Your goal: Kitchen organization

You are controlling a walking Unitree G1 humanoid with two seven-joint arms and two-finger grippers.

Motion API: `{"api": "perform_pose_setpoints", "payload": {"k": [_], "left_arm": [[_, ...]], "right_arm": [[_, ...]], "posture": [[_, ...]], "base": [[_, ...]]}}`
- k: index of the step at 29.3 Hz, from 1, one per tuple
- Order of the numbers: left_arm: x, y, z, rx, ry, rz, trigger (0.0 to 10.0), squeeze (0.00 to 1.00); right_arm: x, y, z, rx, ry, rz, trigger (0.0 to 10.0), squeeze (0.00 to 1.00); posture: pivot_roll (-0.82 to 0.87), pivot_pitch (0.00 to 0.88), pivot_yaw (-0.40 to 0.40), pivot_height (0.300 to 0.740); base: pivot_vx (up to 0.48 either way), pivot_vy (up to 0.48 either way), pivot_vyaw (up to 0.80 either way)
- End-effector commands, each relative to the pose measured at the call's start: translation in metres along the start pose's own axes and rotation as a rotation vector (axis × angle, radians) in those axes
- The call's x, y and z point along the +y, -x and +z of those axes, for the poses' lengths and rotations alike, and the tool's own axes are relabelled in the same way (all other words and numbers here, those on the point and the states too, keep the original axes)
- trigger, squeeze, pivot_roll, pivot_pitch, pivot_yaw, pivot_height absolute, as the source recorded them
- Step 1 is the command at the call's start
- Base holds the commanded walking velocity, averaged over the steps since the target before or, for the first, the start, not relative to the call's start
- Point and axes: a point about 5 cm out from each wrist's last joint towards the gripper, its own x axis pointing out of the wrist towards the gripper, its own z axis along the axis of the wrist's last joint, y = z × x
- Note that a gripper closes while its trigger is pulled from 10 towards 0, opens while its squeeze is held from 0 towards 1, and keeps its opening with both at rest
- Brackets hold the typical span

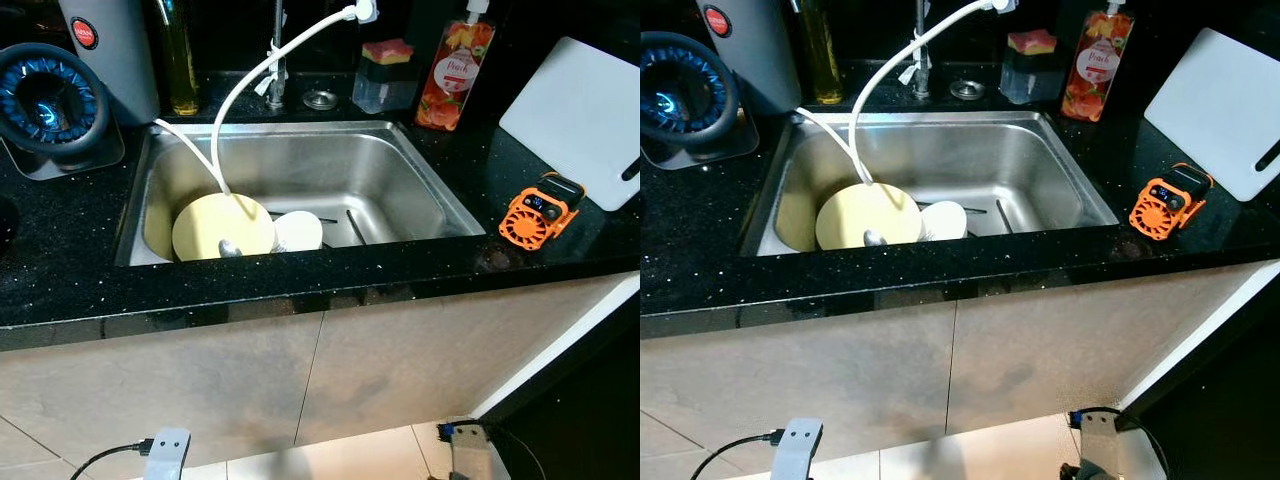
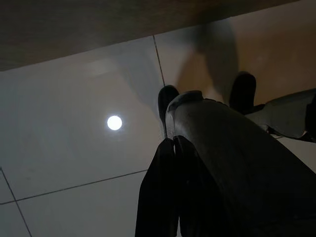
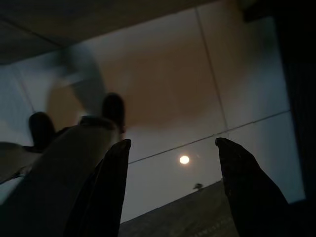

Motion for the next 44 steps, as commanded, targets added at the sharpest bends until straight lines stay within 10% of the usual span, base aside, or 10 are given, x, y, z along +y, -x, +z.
{"api": "perform_pose_setpoints", "payload": {"k": [1,20,44], "left_arm": [[-0.005,0.0,-0.01,0.044,-0.023,-0.016,10.0,0.0],[-0.006,-0.002,0.01,0.034,-0.281,-0.06,10.0,0.0],[-0.015,0.002,-0.026,0.184,-0.485,-0.129,10.0,0.0]], "right_arm": [[0.003,0.0,-0.007,0.024,0.002,0.007,10.0,0.0],[0.021,0.002,-0.023,0.069,0.072,0.087,10.0,0.0],[0.007,0.007,-0.047,0.116,0.138,0.066,10.0,0.0]], "posture": [[0.1,0.007,-0.042,0.74],[0.09,0.0,-0.023,0.74],[0.07,0.01,-0.008,0.74]], "base": [[0.0,0.0,0.0],[0.0,0.0,0.0],[0.0,0.0,0.0]]}}
